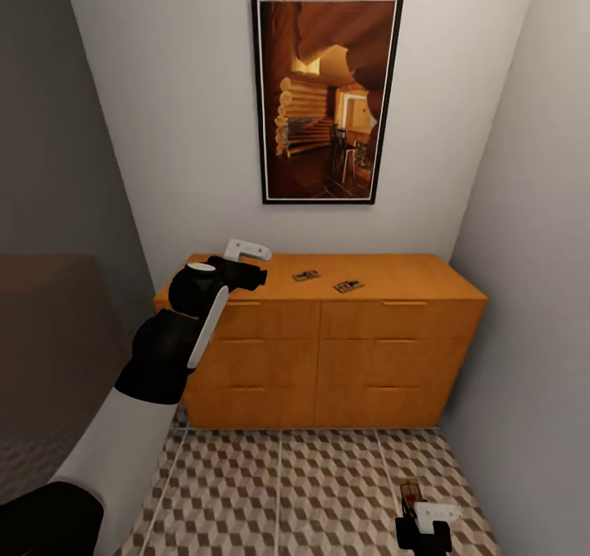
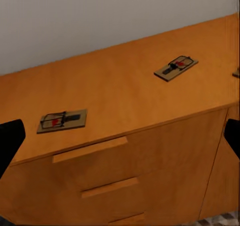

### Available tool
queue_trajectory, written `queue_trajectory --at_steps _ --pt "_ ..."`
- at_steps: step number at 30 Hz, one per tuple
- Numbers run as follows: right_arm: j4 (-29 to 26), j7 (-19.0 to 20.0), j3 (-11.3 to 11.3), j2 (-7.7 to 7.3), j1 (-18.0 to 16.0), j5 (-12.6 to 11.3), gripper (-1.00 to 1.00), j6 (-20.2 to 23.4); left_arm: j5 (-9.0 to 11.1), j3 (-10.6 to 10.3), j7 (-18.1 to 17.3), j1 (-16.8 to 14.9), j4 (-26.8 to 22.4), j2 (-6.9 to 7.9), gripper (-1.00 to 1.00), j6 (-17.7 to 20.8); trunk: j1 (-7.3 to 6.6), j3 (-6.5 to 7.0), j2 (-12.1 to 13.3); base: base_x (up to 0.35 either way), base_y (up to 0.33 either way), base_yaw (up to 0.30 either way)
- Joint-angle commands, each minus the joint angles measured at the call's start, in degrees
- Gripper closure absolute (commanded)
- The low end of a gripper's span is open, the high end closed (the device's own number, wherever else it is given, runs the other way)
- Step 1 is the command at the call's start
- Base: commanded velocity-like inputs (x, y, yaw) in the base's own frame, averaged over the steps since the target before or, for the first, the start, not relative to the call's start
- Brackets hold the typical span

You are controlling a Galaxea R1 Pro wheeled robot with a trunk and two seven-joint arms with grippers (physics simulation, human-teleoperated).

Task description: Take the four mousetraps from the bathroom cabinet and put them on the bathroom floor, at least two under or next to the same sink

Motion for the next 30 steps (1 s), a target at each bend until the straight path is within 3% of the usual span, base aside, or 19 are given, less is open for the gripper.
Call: queue_trajectory --at_steps 1,12,30 --pt "0.05 -0.38 0.06 0.0 -0.05 0.36 1.0 -0.09 0.07 -0.07 0.3 -0.01 -0.07 0.01 -1.0 0.26 0.02 0.01 -0.03 0.179 0.0 -0.21" --pt "0.05 -0.44 0.06 0.0 -0.05 0.36 1.0 -0.09 0.07 -0.07 0.3 0.08 -0.11 0.15 -1.0 0.2 0.02 0.67 -0.03 0.134 0.0 -0.185" --pt "0.05 -0.44 0.06 0.0 -0.05 0.36 1.0 -0.09 0.07 -0.05 0.3 1.29 0.06 0.76 -1.0 0.18 0.02 0.74 -0.03 0.038 0.0 -0.012"
